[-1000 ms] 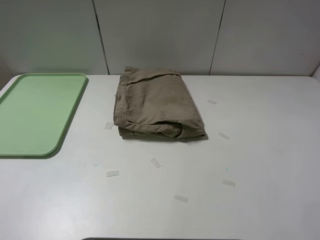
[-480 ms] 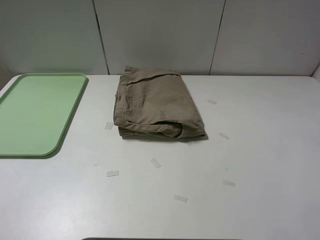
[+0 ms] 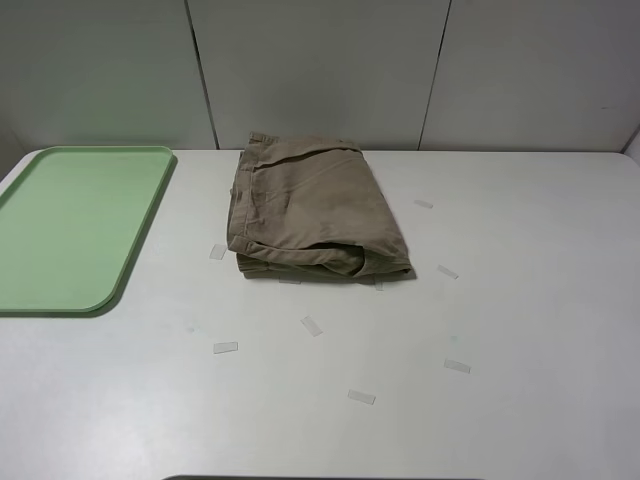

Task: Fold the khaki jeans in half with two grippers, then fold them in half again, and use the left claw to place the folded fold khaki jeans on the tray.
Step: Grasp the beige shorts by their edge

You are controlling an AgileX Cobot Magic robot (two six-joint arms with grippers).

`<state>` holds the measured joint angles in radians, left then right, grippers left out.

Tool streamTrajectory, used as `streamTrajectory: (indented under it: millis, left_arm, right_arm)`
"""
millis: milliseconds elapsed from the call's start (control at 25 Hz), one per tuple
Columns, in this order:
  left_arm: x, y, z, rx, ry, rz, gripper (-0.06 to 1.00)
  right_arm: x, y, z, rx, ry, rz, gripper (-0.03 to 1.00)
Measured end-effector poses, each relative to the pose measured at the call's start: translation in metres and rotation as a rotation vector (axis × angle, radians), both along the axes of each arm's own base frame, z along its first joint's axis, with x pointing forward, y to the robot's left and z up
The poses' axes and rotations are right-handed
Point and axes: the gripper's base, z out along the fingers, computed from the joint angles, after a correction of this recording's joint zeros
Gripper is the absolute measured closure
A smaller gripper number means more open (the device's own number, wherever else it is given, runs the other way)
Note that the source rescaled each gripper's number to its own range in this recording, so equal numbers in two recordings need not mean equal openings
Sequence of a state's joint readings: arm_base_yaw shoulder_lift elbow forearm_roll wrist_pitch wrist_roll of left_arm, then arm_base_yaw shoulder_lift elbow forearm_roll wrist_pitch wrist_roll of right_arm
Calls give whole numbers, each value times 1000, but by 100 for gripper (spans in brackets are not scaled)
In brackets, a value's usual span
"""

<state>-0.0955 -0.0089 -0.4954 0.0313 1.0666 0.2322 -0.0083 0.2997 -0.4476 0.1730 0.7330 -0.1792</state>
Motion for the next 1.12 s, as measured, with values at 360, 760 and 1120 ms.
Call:
streamTrajectory:
  millis: [360, 760, 1120]
  left_arm:
    - [0, 0, 0, 0, 0, 0, 2]
    - [0, 0, 0, 0, 1, 0, 2]
    - [0, 0, 0, 0, 1, 0, 2]
  right_arm:
    - [3, 1, -4, 12, -60, 8, -3]
    - [3, 0, -7, -8, -85, 17, -3]
    - [-9, -2, 7, 41, 33, -26, -3]
